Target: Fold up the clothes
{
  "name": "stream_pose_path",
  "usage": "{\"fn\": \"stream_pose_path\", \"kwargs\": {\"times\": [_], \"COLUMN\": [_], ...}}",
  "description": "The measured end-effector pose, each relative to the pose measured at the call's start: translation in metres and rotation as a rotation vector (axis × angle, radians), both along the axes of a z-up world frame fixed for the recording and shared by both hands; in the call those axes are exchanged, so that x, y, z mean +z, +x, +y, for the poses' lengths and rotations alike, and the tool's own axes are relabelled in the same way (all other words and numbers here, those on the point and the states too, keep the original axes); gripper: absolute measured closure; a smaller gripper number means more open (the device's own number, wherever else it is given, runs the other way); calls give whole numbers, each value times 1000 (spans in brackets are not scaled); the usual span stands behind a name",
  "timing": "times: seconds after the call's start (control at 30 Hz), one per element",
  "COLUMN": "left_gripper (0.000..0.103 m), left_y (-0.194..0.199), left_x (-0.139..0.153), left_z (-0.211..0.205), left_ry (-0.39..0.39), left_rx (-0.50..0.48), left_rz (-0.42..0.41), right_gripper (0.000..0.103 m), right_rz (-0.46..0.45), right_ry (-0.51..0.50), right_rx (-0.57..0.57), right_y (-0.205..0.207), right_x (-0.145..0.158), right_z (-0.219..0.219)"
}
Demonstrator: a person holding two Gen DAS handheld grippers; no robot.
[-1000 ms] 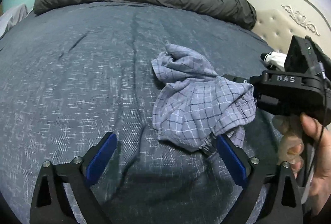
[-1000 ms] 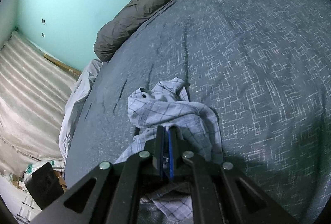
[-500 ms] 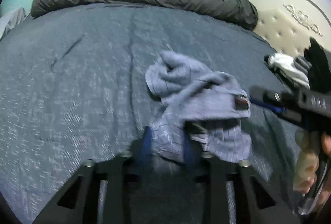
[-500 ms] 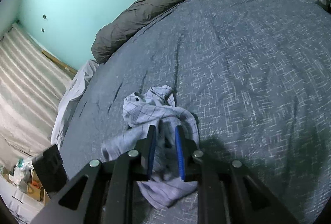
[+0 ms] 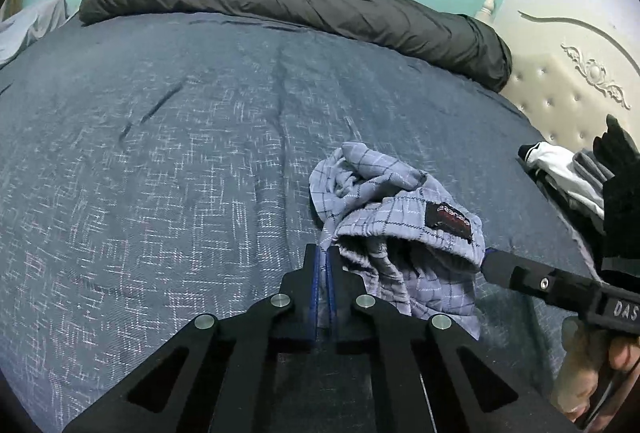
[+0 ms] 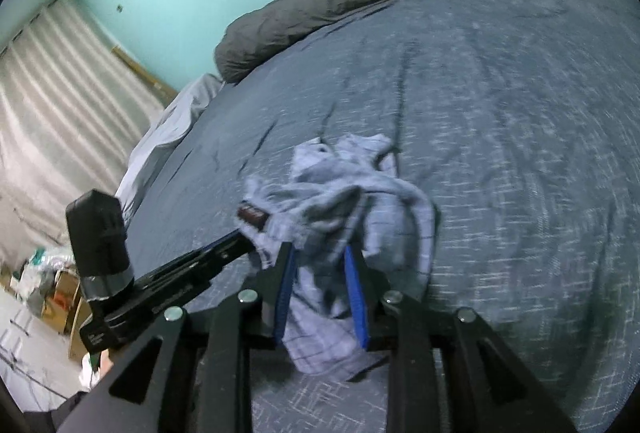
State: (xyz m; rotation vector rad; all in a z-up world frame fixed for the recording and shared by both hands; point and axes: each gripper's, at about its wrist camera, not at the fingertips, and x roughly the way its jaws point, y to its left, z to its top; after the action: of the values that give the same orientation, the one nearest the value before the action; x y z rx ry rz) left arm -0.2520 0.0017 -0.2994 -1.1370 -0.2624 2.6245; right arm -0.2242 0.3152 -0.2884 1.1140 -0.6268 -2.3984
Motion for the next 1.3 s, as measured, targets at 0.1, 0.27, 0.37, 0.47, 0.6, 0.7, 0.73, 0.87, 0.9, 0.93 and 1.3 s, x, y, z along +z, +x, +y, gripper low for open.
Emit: {"fn": "stream_pose_path", "kwargs": {"times": [0.1, 0.27, 0.37, 0.47, 0.6, 0.7, 0.73, 0.87, 0.9, 0.93, 1.3], "left_gripper": [100, 100, 99, 99, 98, 83, 75, 73, 73, 73, 66], "left_y": [7, 9, 13, 17, 24, 29, 31, 39, 39, 40, 40], "left_x": [-1, 0, 1, 4, 10, 14, 17, 26, 26, 26, 30], "left_z": [-4, -10, -11, -8, -4, -5, -7, -6, -4, -2, 8], "left_ry": [-4, -1, -24, -58, -73, -74, -72, -58, -60, -61, -62], "left_rx": [-4, -14, -18, -28, -41, -30, -27, -45, -53, -61, -86], "left_rz": [6, 12, 20, 38, 57, 68, 74, 98, 100, 102, 121], "right_gripper": [73, 70, 89, 98, 100, 100, 100, 100, 100, 100, 100], "right_rz": [10, 25, 35, 55, 94, 105, 110, 116, 117, 117, 158], "right_ry": [26, 71, 96, 99, 103, 76, 74, 76, 77, 78, 140], "right_rx": [-5, -20, -41, -96, -121, -124, -124, -116, -113, -110, -40], "right_y": [-3, -7, -10, -10, -7, -7, -8, -8, -8, -9, -7], "right_x": [0, -1, -1, 4, 13, 17, 18, 18, 19, 19, 24], "right_z": [-5, -14, -15, -3, 4, 3, 2, 3, 3, 2, -16]}}
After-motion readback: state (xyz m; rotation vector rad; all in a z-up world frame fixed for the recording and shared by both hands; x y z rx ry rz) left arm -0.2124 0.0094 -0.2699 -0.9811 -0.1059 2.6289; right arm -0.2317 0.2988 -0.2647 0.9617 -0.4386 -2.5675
